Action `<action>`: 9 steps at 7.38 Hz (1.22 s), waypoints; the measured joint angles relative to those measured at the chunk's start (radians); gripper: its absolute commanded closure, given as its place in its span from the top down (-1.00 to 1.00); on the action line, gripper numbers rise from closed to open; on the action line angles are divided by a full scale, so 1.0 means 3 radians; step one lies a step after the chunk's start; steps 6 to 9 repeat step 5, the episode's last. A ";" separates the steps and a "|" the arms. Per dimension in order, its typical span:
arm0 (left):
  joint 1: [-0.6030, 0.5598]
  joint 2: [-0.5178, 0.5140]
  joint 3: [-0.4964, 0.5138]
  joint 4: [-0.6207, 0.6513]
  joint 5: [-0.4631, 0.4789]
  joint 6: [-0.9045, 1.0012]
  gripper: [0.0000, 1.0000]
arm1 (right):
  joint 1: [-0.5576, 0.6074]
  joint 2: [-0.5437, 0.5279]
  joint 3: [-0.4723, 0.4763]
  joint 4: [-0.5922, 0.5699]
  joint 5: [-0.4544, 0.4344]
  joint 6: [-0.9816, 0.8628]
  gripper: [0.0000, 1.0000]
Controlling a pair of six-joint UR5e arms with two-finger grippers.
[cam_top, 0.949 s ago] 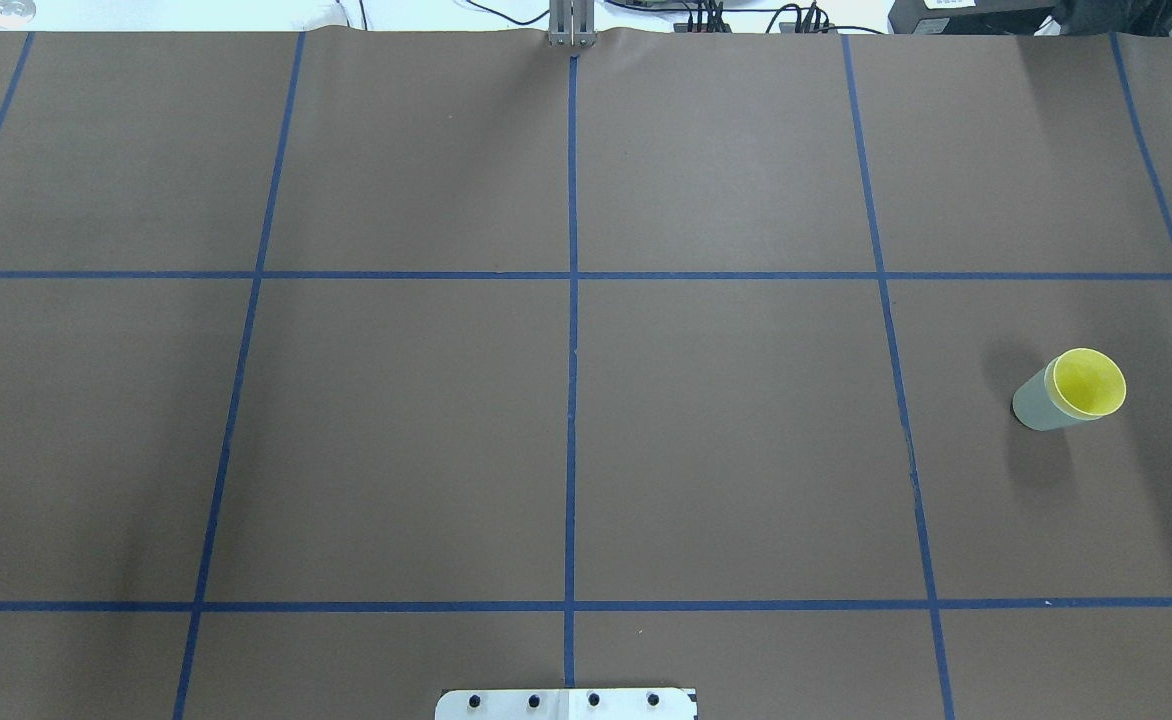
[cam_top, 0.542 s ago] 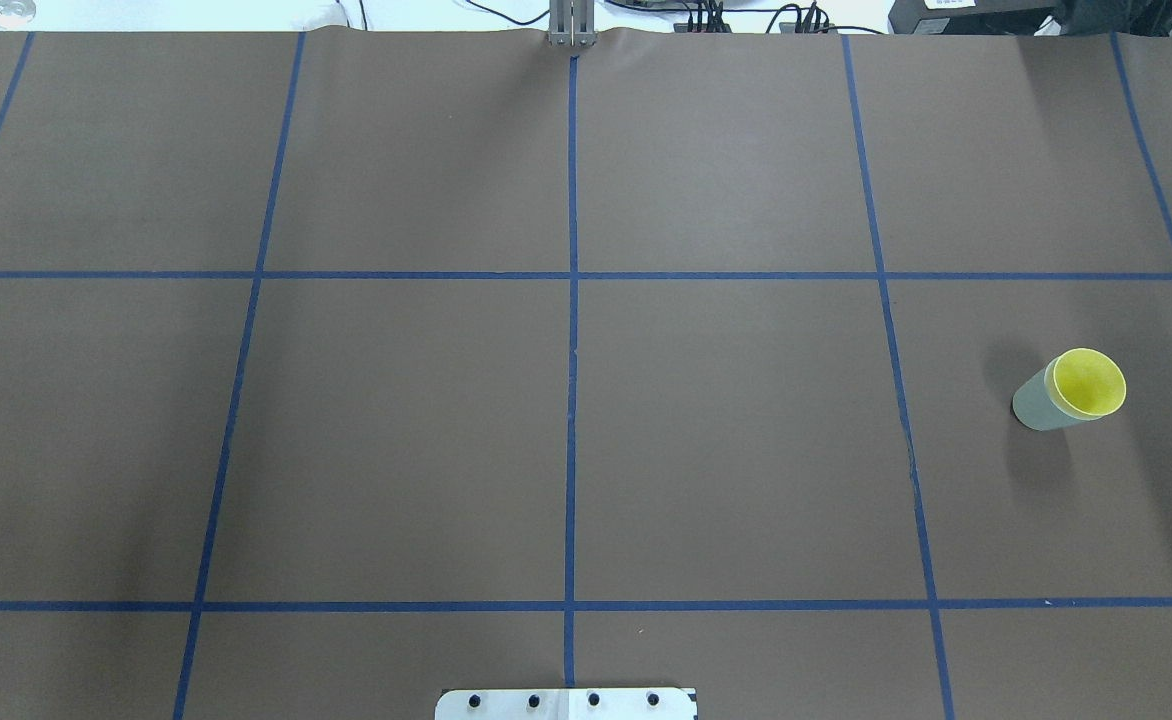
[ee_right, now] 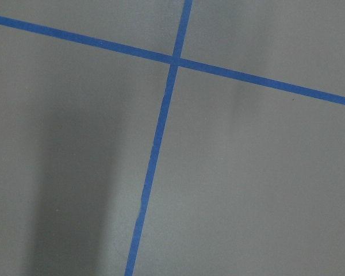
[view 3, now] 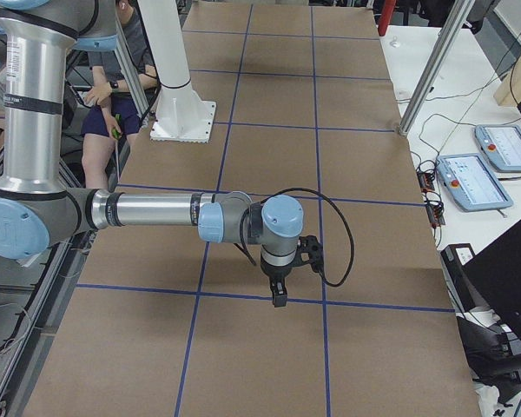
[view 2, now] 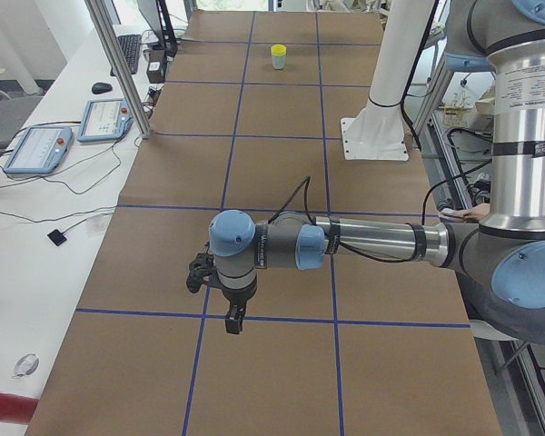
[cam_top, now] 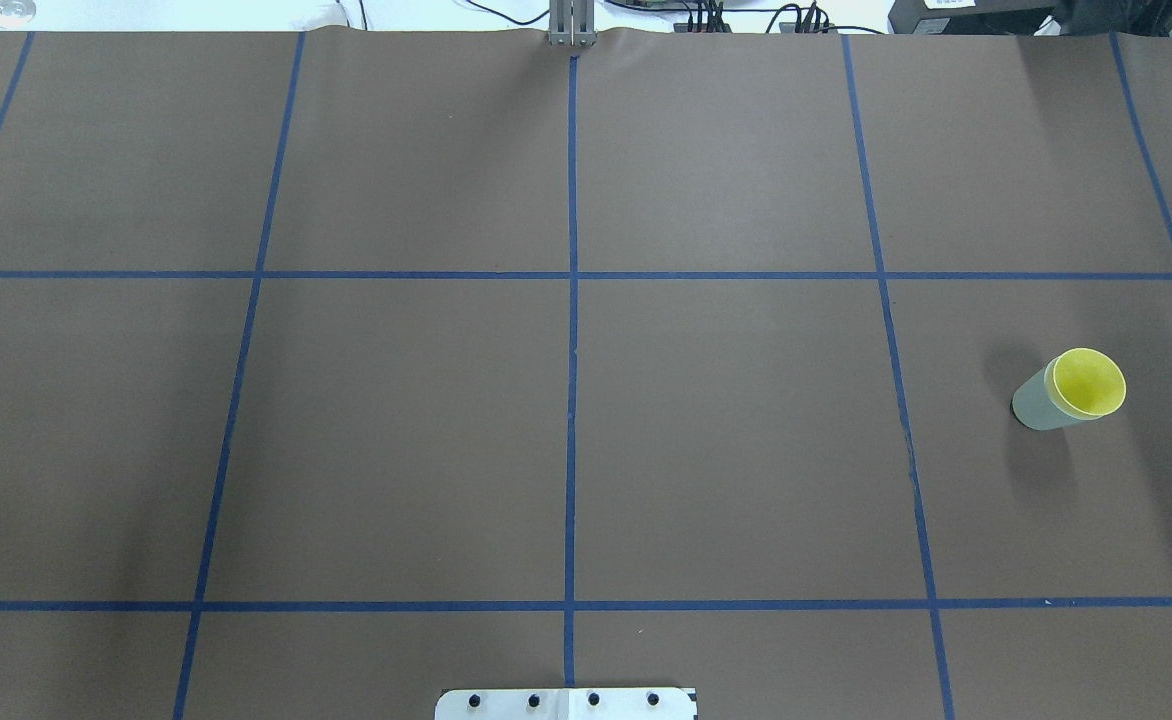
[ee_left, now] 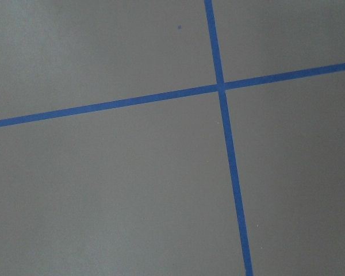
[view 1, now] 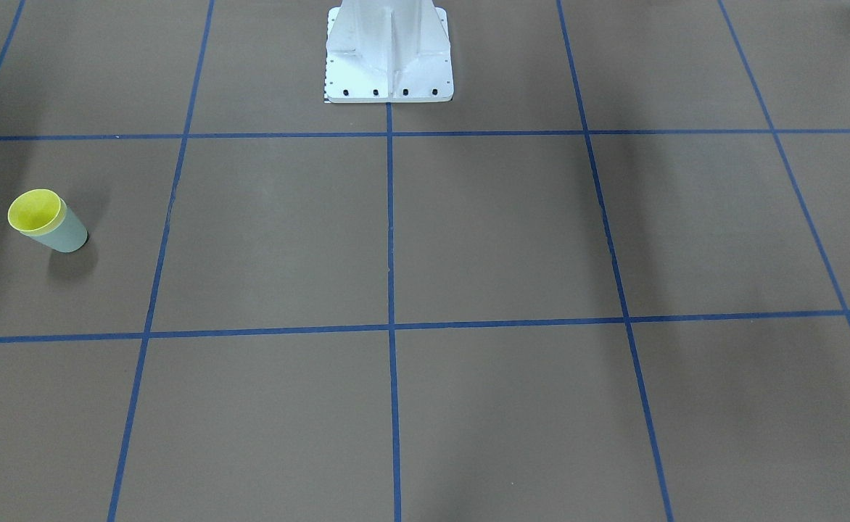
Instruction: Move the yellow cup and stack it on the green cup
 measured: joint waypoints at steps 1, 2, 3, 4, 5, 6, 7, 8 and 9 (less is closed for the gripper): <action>-0.0001 0.0007 -0.0002 -0.0023 0.0035 0.0003 1.00 | 0.0000 0.0000 -0.0014 0.0002 0.0001 0.0004 1.00; -0.0001 0.0008 -0.0003 -0.0035 0.0052 0.0004 1.00 | 0.0000 0.0000 -0.0026 0.0003 0.0003 0.0006 1.00; -0.0002 0.0011 -0.0004 -0.0040 0.0059 0.0004 1.00 | 0.0000 0.0000 -0.0031 0.0003 0.0004 0.0006 1.00; -0.0004 0.0013 -0.0004 -0.0042 0.0070 0.0002 1.00 | 0.0000 0.0000 -0.0032 0.0003 0.0005 0.0007 1.00; -0.0005 0.0014 -0.0005 -0.0042 0.0095 0.0000 1.00 | 0.0000 0.0000 -0.0034 0.0004 0.0005 0.0007 1.00; -0.0005 0.0014 -0.0005 -0.0042 0.0095 0.0000 1.00 | 0.0000 0.0000 -0.0034 0.0004 0.0005 0.0007 1.00; -0.0005 0.0014 -0.0005 -0.0042 0.0095 0.0000 1.00 | 0.0000 0.0000 -0.0034 0.0004 0.0005 0.0007 1.00; -0.0005 0.0014 -0.0005 -0.0042 0.0095 0.0000 1.00 | 0.0000 0.0000 -0.0034 0.0004 0.0005 0.0007 1.00; -0.0005 0.0014 -0.0005 -0.0042 0.0095 0.0000 1.00 | 0.0000 0.0000 -0.0034 0.0004 0.0005 0.0007 1.00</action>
